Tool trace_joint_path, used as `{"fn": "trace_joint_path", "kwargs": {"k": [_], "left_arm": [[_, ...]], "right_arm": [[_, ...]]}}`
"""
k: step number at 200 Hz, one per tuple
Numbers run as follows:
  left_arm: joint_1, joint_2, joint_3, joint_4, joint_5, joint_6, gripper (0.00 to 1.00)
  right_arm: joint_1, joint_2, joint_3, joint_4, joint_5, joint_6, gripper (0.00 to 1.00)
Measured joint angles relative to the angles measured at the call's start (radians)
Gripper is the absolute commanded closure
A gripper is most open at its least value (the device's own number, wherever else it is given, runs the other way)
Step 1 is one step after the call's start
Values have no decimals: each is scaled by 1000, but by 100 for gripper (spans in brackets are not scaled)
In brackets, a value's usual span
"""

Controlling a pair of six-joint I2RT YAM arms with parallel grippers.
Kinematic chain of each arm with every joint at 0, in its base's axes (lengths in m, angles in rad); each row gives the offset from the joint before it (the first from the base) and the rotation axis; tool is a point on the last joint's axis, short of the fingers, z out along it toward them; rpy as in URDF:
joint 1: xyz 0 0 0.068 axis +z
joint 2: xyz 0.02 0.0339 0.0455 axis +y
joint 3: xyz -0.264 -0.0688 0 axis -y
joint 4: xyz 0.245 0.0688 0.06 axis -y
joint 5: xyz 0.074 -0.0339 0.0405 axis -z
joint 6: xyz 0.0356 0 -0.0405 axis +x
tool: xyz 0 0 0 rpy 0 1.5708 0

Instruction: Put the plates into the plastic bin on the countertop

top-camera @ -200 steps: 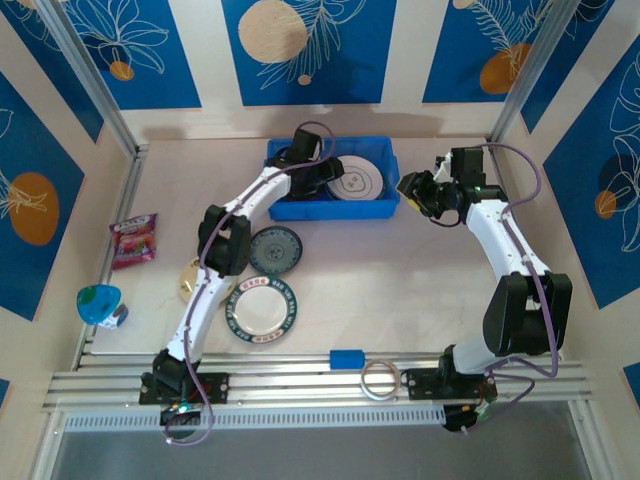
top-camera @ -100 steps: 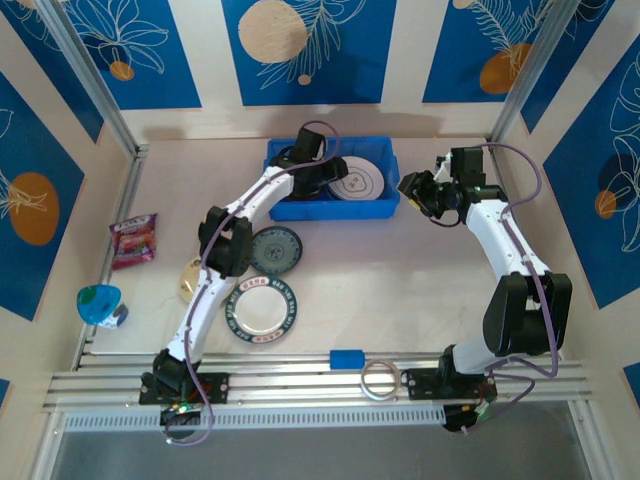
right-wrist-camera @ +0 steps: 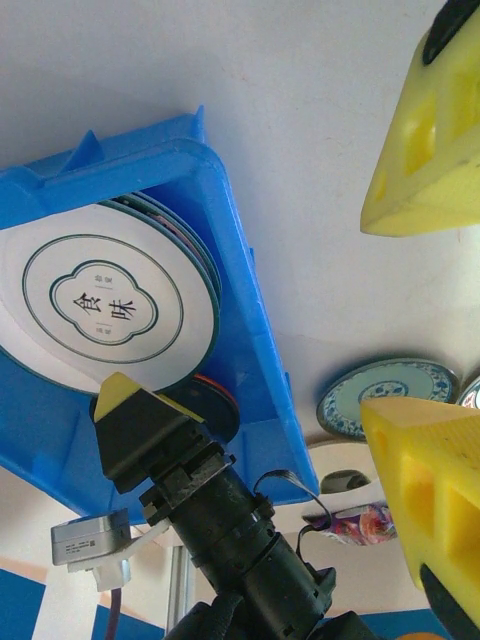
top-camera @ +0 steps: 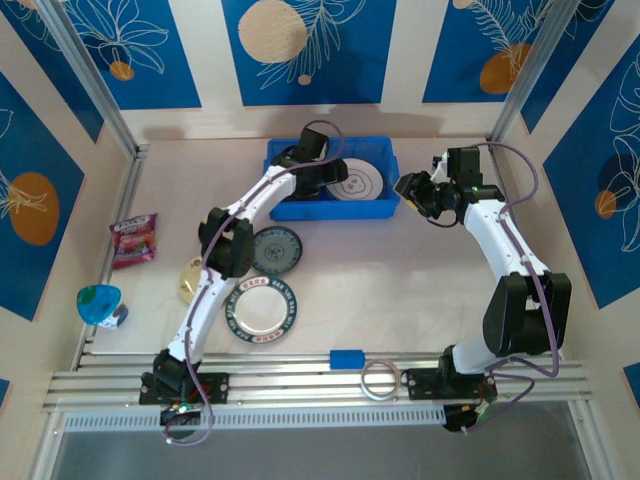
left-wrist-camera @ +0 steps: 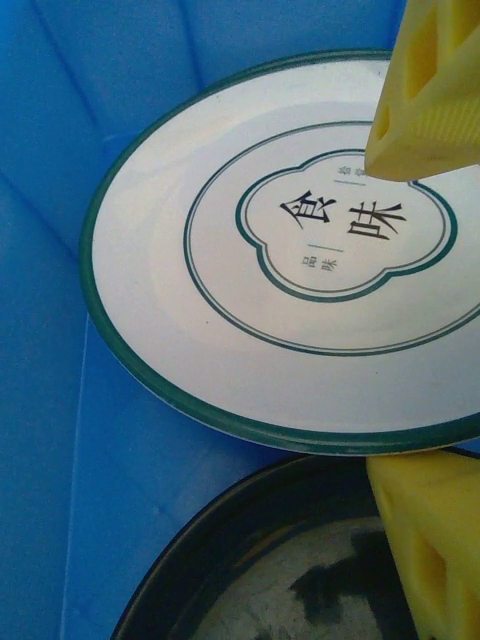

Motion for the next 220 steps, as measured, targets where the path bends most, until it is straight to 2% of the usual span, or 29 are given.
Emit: {"fn": "trace_joint_path", "kwargs": {"k": [84, 132, 166, 220], "left_arm": [[-7, -17, 0, -30, -45, 53, 28], [-8, -110, -23, -56, -61, 82, 29], [-11, -370, -291, 8, -63, 98, 29], [-21, -863, -829, 149, -26, 102, 28]], "right_arm": [[7, -5, 0, -2, 1, -7, 53], [33, -55, 0, -3, 3, -12, 53], [81, -102, 0, 0, -5, -23, 54], [246, -116, -25, 4, -66, -65, 59]]}}
